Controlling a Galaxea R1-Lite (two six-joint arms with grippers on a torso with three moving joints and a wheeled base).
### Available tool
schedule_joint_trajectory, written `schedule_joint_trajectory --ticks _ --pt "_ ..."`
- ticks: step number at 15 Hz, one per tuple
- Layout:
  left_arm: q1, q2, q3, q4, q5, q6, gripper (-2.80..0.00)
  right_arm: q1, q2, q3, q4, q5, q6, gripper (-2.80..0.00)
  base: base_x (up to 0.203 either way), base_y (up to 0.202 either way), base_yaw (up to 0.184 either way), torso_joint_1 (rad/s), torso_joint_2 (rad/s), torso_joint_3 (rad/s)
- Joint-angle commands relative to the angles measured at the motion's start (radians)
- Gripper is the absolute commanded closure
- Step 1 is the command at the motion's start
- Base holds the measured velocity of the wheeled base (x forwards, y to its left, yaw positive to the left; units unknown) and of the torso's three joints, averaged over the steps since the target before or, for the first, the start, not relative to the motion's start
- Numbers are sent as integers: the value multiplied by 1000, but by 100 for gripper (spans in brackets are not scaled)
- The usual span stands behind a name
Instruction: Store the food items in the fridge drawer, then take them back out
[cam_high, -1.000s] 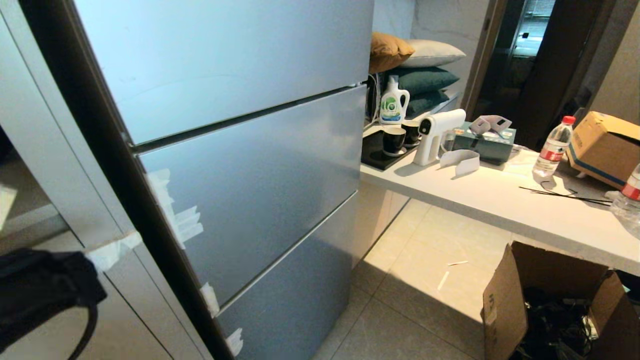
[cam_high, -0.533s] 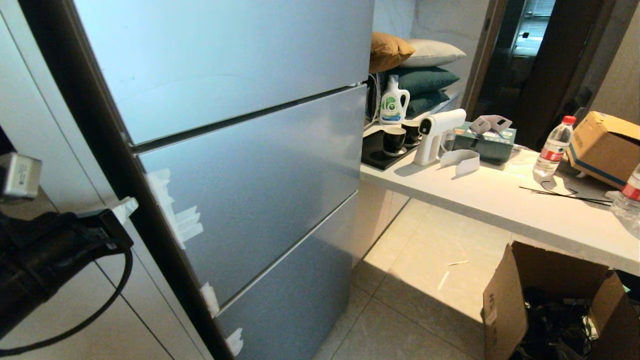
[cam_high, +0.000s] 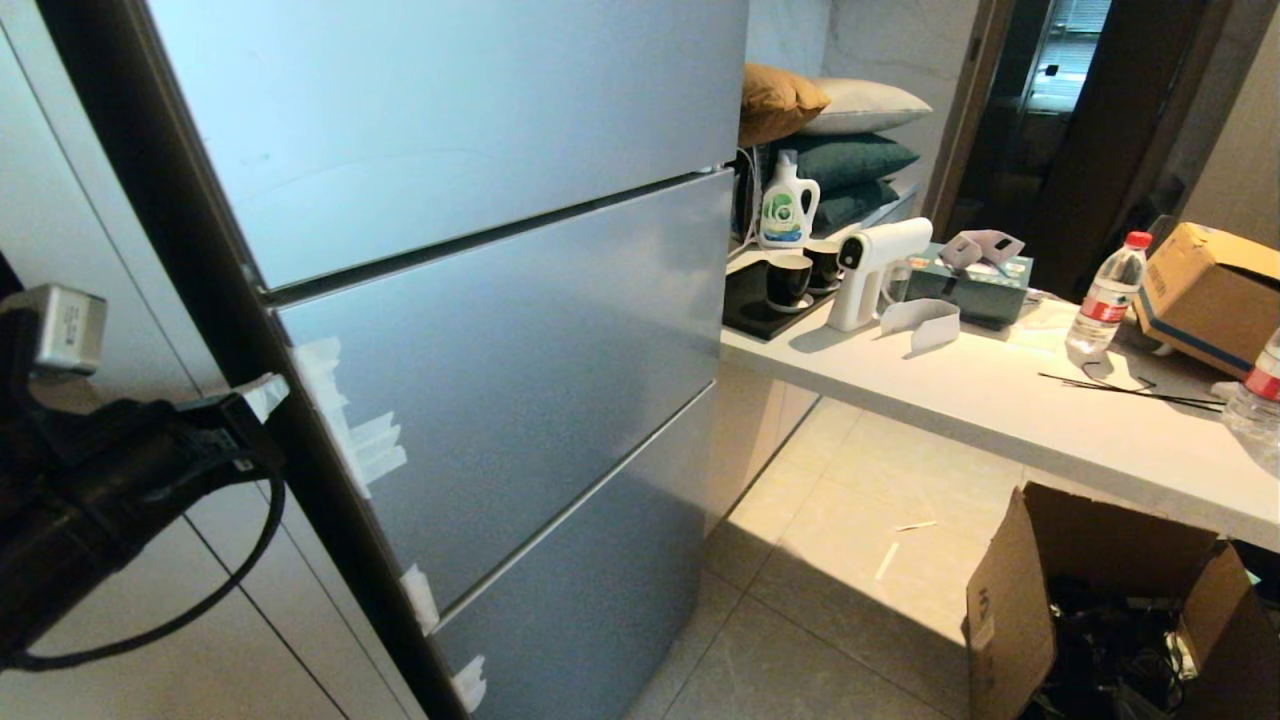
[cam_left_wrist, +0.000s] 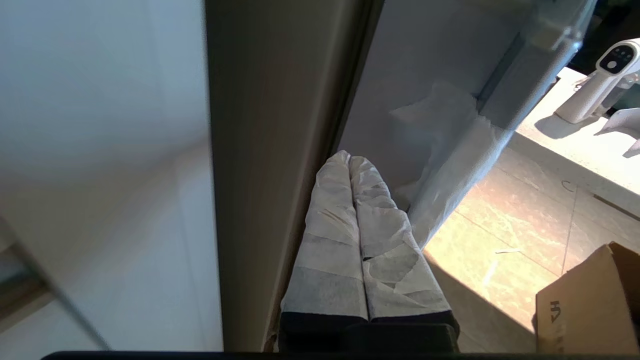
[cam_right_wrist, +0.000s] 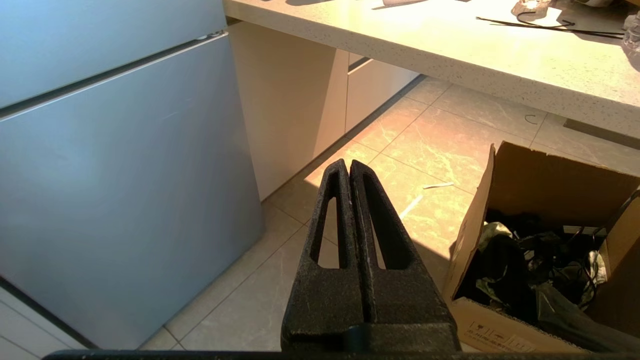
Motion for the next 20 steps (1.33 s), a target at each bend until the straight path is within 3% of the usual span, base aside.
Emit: schedule_joint_trajectory --ticks 1,6,14,20 --pt "-2 36 -15 -10 0 -14 0 0 2 0 0 0 0 0 0 0 0 0 0 0" --pt "-49 74 -2 -92 -9 -43 0 0 2 0 0 0 1 0 0 0 0 0 0 0" --pt "-74 68 62 -133 -217 -74 0 0 2 0 0 0 1 0 0 0 0 0 0 0" --pt "-178 40 119 -133 -235 -76 0 0 2 0 0 0 1 0 0 0 0 0 0 0"
